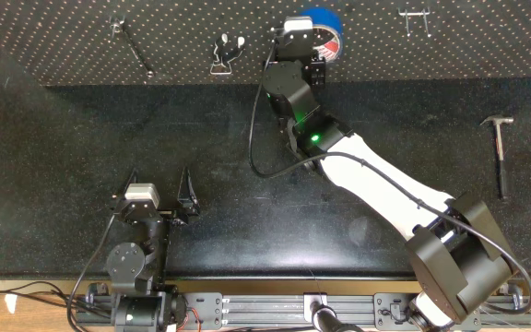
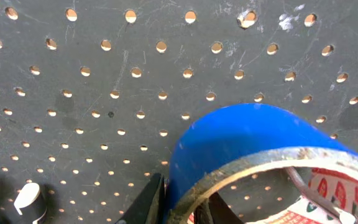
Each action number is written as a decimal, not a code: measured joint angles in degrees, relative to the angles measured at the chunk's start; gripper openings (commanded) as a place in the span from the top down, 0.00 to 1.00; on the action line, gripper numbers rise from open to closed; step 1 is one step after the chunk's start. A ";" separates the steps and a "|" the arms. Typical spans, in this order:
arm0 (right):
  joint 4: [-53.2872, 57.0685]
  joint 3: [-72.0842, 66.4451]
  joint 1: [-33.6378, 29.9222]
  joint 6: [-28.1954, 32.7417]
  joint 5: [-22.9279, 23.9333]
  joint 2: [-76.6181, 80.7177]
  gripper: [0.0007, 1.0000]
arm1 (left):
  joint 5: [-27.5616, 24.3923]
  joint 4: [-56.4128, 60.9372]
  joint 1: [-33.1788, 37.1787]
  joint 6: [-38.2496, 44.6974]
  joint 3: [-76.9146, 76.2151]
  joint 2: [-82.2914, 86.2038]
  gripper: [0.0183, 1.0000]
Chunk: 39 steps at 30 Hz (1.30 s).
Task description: Place Tools Onto Pegboard
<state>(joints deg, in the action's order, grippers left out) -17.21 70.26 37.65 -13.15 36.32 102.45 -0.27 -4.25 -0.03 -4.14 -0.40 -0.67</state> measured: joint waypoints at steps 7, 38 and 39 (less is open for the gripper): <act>-0.33 0.00 -0.04 0.24 -0.04 0.02 0.06 | 0.00 0.00 0.00 0.00 -0.02 0.00 0.00; 79.58 1.01 -61.00 26.64 -44.02 -21.77 0.04 | -0.02 0.00 0.00 -0.02 0.00 0.00 0.00; 79.91 1.01 -64.30 28.92 -44.15 -17.79 0.04 | 0.00 0.00 0.00 -0.02 -0.02 0.00 0.00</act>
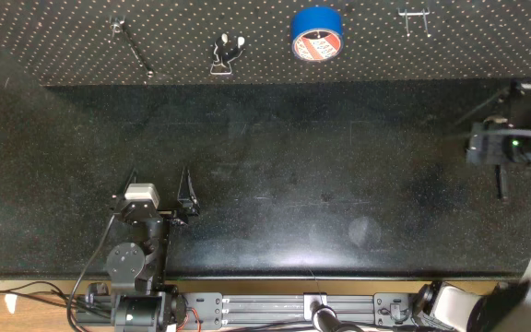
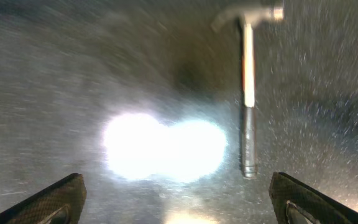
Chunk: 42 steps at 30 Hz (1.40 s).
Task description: Place Tools Onto Pegboard
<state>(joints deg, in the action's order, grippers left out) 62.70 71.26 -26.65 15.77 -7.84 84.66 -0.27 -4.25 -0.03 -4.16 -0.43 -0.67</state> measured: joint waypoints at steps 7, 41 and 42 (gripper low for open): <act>0.96 -0.07 -2.23 11.23 -0.07 9.60 0.04 | -0.02 0.00 0.00 0.00 0.02 0.00 0.00; -6.25 -0.07 -5.57 19.12 11.85 23.19 0.04 | -0.02 0.00 0.00 0.00 0.00 0.00 0.00; -6.38 -0.07 -5.57 19.12 11.87 23.19 0.04 | -0.02 0.00 0.00 0.00 0.00 0.00 0.00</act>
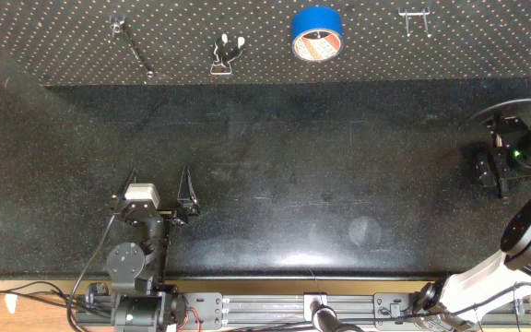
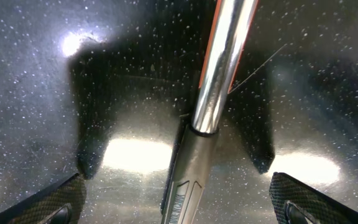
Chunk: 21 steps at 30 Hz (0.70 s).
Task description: Place Tools Onto Pegboard
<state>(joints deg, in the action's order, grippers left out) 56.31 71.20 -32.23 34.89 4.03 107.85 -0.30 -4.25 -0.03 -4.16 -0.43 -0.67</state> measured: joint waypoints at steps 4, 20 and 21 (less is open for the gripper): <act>-0.02 0.00 0.00 0.33 0.07 0.09 0.28 | 0.00 0.00 0.00 0.02 0.02 0.00 0.00; -0.92 0.02 0.00 0.20 0.15 0.81 0.92 | 0.00 0.00 0.00 0.00 0.02 0.00 0.00; -0.94 0.04 0.00 0.17 0.17 0.81 0.92 | 0.00 0.00 0.00 0.00 0.02 0.00 0.00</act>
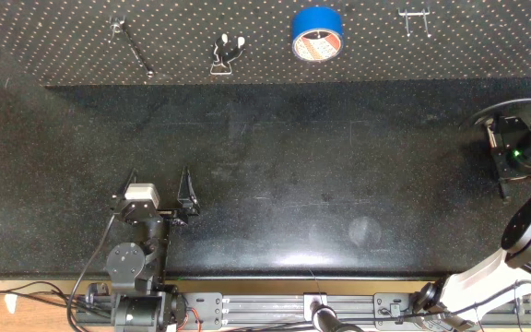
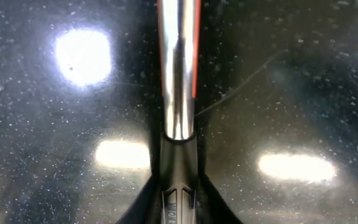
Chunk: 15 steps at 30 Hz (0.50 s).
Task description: Place Tools Onto Pegboard
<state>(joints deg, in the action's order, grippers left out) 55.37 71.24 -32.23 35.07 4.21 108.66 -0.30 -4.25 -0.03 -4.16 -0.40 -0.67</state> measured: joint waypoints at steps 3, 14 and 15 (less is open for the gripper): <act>0.00 0.02 0.00 0.00 -0.02 0.00 0.93 | 0.00 0.00 0.00 0.00 -0.02 0.00 0.00; -5.99 -4.66 -0.37 -8.15 -19.69 -20.28 0.93 | 0.02 0.00 0.00 0.02 -0.02 0.07 0.00; -6.54 -4.66 -0.31 -10.08 -22.32 -24.81 0.93 | 0.00 -0.02 0.00 0.02 0.00 0.04 0.00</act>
<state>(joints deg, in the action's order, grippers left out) 48.84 66.59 -32.53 24.99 -18.11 83.85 -0.30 -4.27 -0.03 -4.14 -0.40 -0.62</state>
